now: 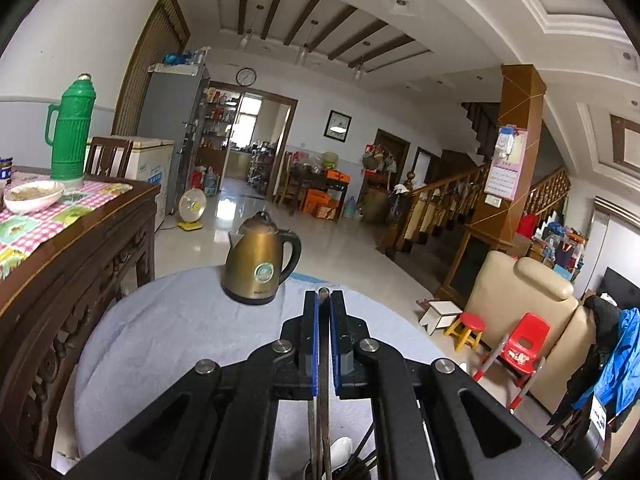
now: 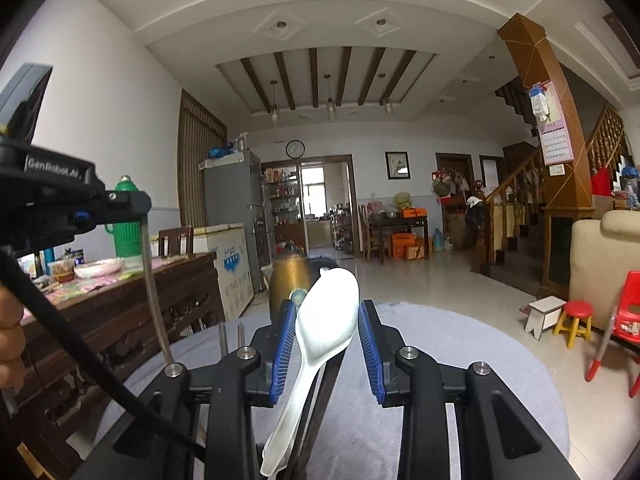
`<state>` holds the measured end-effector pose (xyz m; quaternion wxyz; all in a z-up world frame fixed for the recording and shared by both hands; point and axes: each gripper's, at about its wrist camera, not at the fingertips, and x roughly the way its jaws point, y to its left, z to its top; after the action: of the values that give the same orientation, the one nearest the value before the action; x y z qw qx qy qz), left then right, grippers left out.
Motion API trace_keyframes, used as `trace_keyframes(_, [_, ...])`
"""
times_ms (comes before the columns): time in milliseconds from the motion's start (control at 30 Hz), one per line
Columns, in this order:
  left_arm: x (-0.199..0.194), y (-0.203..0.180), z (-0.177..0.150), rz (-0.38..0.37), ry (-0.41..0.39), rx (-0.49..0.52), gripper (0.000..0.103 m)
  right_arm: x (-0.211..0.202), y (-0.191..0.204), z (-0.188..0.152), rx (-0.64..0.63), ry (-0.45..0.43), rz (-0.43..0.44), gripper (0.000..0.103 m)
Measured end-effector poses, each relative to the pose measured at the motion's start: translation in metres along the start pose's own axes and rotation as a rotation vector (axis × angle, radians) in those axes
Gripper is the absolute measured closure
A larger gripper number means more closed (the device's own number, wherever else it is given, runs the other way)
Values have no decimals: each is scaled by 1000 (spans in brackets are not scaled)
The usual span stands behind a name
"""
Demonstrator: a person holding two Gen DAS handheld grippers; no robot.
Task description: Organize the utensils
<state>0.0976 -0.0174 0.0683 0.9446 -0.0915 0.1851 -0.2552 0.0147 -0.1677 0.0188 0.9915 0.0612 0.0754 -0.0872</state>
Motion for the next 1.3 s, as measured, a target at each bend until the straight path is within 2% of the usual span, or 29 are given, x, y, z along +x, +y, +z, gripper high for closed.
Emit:
trace_keyframes(167, [8,4,-11,9,31,-19,98,9,12,-18,-34,28,2,69])
trace_keyframes(500, [2,1,-20,12,41,-2,98,-2,20,-43,-81,51,18,69])
trace_keyframes(1300, [1,-10,-34,27,68,28,98,-21,3,-60,-76,110,48,69])
